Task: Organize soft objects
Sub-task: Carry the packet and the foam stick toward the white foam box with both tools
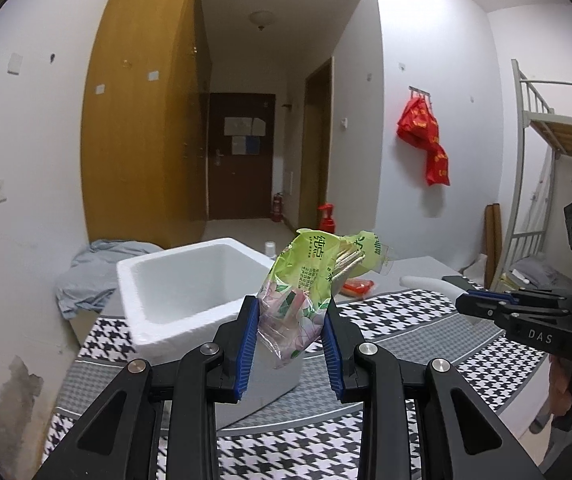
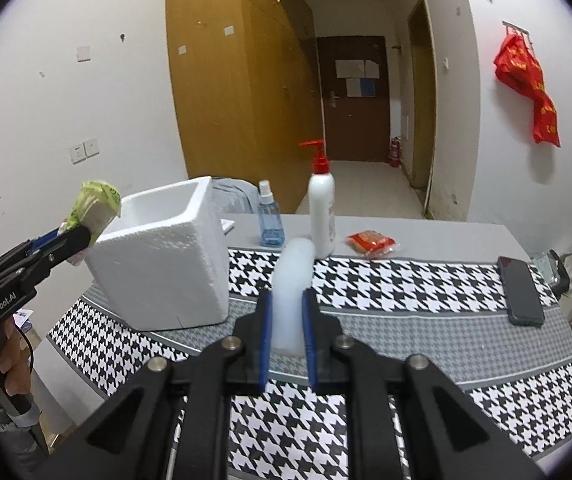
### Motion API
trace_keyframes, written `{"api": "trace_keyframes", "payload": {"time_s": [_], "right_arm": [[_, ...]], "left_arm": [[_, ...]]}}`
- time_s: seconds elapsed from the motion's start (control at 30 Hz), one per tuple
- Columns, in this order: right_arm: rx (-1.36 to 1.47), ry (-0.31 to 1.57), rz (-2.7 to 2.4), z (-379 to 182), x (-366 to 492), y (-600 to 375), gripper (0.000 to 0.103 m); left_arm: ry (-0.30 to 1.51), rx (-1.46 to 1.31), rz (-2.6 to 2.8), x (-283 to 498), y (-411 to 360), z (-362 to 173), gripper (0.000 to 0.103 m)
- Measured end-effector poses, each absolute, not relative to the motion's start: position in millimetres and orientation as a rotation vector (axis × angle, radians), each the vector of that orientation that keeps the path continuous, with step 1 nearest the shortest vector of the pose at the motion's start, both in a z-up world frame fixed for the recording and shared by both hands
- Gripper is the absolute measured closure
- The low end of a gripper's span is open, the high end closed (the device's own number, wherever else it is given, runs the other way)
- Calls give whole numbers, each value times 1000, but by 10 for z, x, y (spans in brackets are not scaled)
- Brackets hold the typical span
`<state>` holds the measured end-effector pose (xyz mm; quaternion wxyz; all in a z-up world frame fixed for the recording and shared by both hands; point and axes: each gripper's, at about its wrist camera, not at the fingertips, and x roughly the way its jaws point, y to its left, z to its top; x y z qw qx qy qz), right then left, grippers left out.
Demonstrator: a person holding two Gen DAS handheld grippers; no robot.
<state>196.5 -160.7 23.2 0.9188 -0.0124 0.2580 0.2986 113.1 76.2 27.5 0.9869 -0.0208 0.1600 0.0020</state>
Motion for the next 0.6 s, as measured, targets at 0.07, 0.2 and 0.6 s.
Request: {"api": "trace_keyframes", "payload": {"time_s": [0.07,0.2,0.6], "right_arm": [[-31,527,626,252,1967,-1557,86],[-41,512,658,311,1949,-1447,86],[-90,479,734,443,1926,-1077,86]], "left_arm": [[320,-42,25,1108,814,278,71],[316,-50,58,1067,926,285,71],[316,-67,108,962,1154,298,71]]}}
